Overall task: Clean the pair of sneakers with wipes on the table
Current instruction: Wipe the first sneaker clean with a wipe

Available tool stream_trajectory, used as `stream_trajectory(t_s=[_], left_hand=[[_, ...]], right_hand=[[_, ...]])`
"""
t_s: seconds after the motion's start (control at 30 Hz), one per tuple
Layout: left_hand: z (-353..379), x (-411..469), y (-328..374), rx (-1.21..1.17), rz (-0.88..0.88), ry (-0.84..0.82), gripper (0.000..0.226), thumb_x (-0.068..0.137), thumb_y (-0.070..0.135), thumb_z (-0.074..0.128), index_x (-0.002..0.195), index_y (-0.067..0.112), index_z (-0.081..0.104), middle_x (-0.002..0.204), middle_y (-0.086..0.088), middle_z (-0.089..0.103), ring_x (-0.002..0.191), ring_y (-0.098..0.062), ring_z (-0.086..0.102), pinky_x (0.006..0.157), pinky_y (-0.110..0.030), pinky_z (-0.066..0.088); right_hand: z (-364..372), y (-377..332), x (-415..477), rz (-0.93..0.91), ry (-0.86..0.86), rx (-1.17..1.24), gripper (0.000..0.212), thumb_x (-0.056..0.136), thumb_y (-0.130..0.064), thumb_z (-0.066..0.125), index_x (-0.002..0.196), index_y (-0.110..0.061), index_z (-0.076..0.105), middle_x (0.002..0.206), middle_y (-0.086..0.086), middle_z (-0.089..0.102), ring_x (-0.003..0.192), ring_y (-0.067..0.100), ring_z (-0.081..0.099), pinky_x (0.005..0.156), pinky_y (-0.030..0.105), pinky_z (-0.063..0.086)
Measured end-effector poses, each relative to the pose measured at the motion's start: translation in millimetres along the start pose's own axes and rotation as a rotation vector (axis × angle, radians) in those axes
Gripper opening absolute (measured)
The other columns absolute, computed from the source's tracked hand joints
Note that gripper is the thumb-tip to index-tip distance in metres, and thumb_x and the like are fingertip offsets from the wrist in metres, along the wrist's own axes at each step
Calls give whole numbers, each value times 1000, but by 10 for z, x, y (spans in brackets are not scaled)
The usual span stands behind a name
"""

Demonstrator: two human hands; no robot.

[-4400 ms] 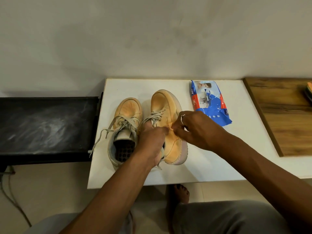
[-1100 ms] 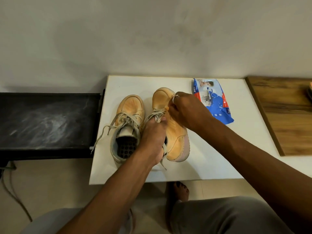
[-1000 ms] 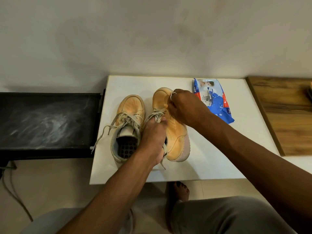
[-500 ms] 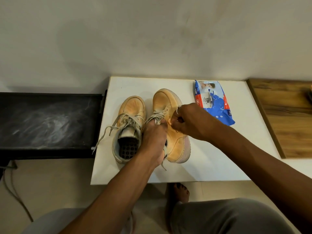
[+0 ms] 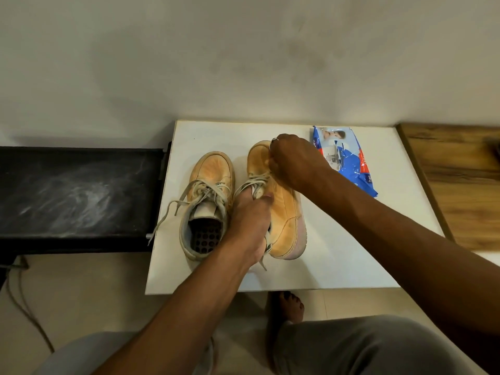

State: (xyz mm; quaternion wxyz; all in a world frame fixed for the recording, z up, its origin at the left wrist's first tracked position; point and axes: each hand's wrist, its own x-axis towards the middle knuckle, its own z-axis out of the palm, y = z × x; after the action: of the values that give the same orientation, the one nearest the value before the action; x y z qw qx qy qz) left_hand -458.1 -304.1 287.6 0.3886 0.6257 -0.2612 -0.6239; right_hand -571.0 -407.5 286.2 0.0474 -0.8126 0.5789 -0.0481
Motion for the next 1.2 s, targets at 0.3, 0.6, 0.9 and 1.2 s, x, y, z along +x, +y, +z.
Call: stream_trajectory(t_s=[0.3,0.6,0.9,1.2], left_hand=[[-40,-26,4,-64,-13,-2,28,100,11,54,121,24,68,106,4,73,98,-16,68,79,-33,57],[-41,-23,0,20,-7,3,32,101,14,55,130,24,62,119,0,70,107,-24,66,93,-46,57],[-5,1,-12,45,1,-1,32,101,17,56,132,25,61,125,1,67,115,-25,61,103,-51,50],[-16,-15,-8,-31,-5,30,29,100,12,57,125,22,66,113,1,71,106,-22,67,98,-47,54]], right_hand=[[-158,-100,-530,-54,-85,145,25,98,-26,55,94,-5,68,81,8,59,67,17,57,64,30,52],[-21,-53,-893,-32,-9,170,36,100,-36,49,108,-8,70,99,7,64,82,17,61,74,34,57],[20,63,-160,-25,156,93,32,100,-28,50,95,-3,69,87,10,58,71,18,54,65,33,52],[-37,-14,-598,10,84,182,31,100,-28,51,94,-4,68,84,6,56,70,17,56,66,37,54]])
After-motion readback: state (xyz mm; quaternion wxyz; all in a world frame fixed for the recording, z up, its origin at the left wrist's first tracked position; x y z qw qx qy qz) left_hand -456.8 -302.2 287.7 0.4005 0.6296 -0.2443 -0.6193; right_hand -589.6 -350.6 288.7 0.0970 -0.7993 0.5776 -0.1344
